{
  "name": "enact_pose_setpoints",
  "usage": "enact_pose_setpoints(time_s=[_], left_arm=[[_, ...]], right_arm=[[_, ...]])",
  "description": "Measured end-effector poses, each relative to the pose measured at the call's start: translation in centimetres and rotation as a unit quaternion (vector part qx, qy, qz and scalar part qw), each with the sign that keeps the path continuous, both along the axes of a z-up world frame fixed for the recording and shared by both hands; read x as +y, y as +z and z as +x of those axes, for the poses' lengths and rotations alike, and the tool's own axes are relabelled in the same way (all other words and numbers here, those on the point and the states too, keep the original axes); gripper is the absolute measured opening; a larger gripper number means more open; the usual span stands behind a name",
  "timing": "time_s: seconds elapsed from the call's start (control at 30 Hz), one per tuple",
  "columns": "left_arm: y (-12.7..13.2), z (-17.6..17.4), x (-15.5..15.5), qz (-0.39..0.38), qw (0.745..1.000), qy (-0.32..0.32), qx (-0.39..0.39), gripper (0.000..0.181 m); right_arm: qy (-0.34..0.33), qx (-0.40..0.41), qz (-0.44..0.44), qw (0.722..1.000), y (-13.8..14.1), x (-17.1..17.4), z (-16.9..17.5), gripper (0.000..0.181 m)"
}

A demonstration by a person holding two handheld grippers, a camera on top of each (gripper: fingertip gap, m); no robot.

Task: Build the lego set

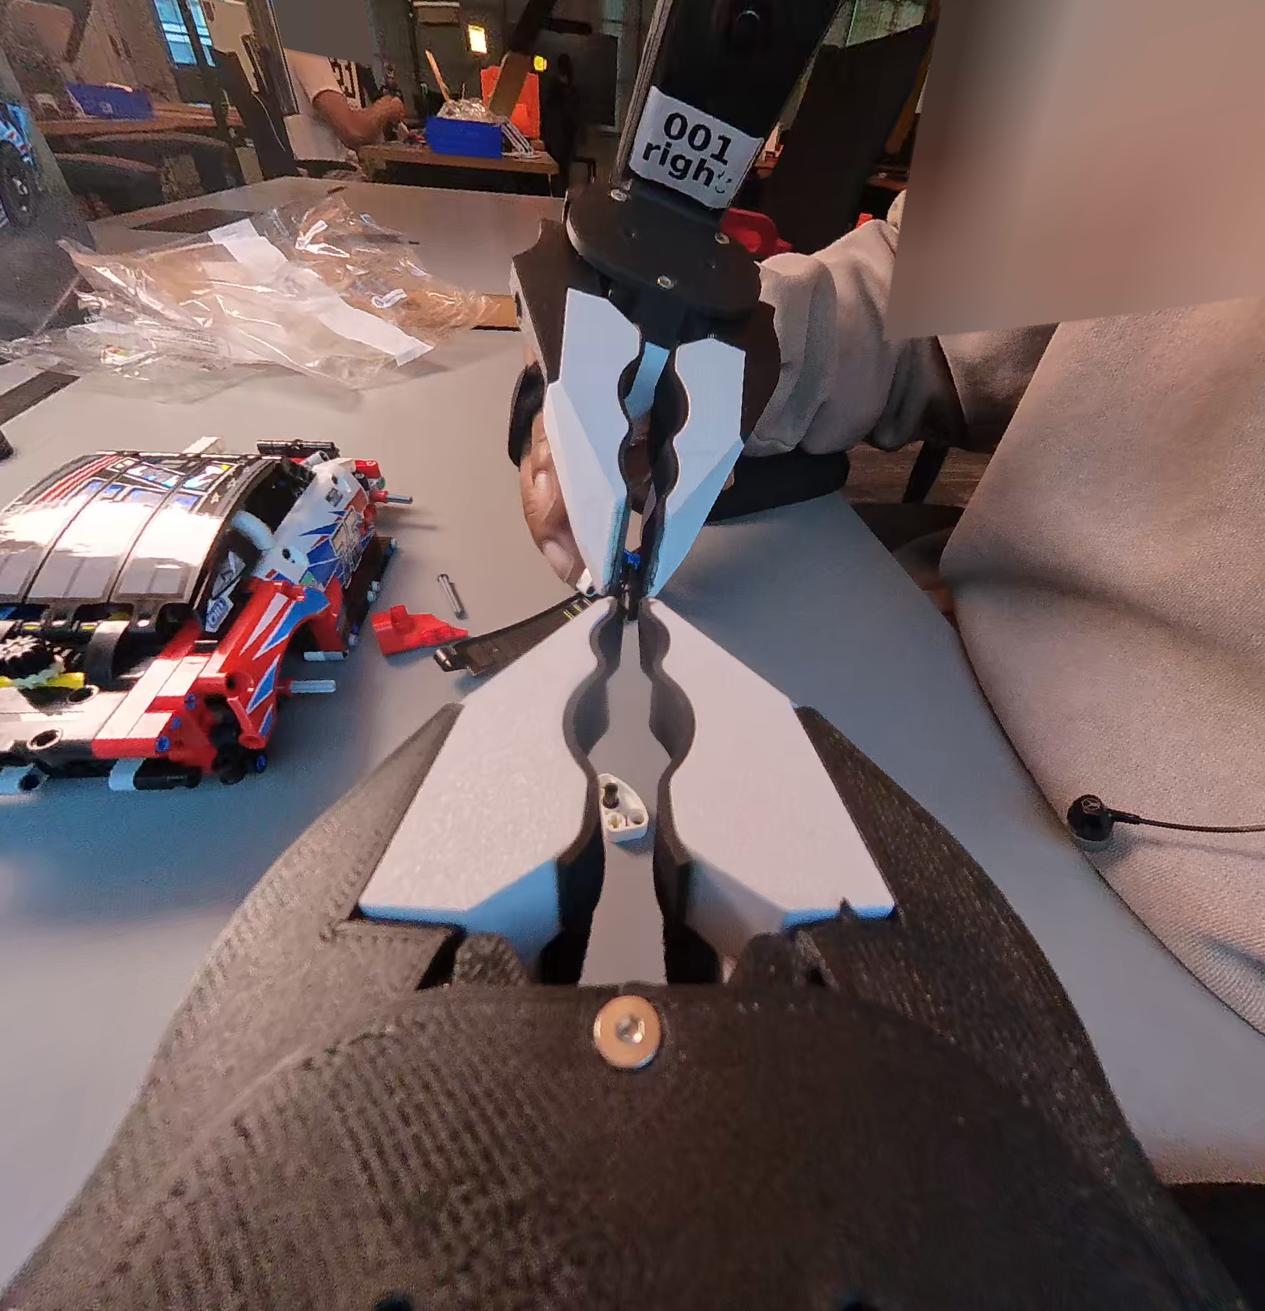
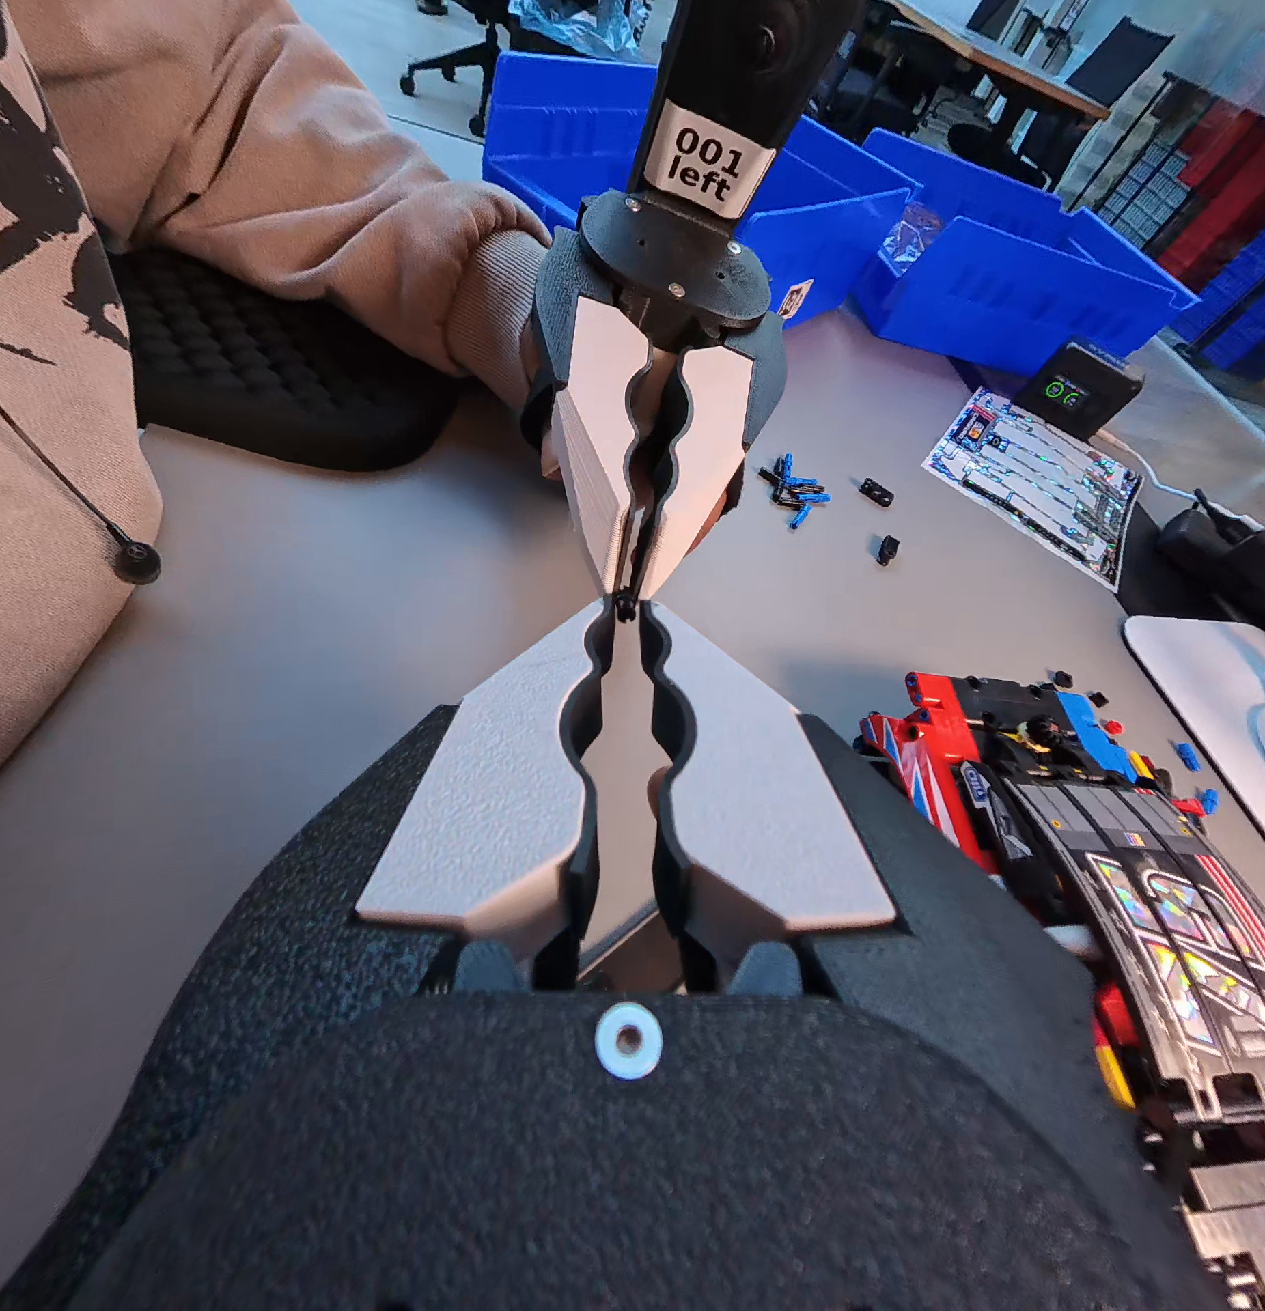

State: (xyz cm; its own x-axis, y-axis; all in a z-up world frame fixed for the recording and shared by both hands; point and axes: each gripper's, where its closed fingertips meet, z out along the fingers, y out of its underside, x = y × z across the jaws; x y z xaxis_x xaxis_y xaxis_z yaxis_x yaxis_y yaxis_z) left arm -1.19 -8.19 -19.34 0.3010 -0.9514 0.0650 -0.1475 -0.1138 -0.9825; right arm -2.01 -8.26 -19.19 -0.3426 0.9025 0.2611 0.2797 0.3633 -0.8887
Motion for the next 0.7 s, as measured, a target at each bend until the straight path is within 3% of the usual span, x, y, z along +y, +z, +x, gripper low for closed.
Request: enact_pose_setpoints(time_s=[0.23, 0.3, 0.43, 0.57, 0.7], left_arm=[[-1.0, 0.1, -0.1, -0.01, 0.999, 0.006, 0.038, 0.003], [-2.3, -0.9, 0.1, -0.035, 0.996, 0.013, 0.087, 0.023], [-6.2, -2.4, -0.8, -0.065, 0.974, 0.017, 0.217, 0.031], [-8.2, -1.6, -0.8, -0.065, 0.962, 0.009, 0.264, 0.023], [-8.3, -0.3, 0.4, -0.038, 0.961, -0.011, 0.275, 0.014]], right_arm=[[-0.001, -0.042, -0.016, 0.999, -0.8, -0.1, 0.4, 0.002], [-0.003, -0.084, -0.027, 0.996, -1.4, 0.1, 0.8, 0.002], [-0.012, -0.151, -0.022, 0.988, -3.1, 0.7, 1.7, 0.002], [-0.017, -0.22, -0.021, 0.975, -5.0, 0.8, 2.0, 0.002], [-0.059, -0.307, -0.036, 0.949, -6.0, 2.3, 2.2, 0.002]])
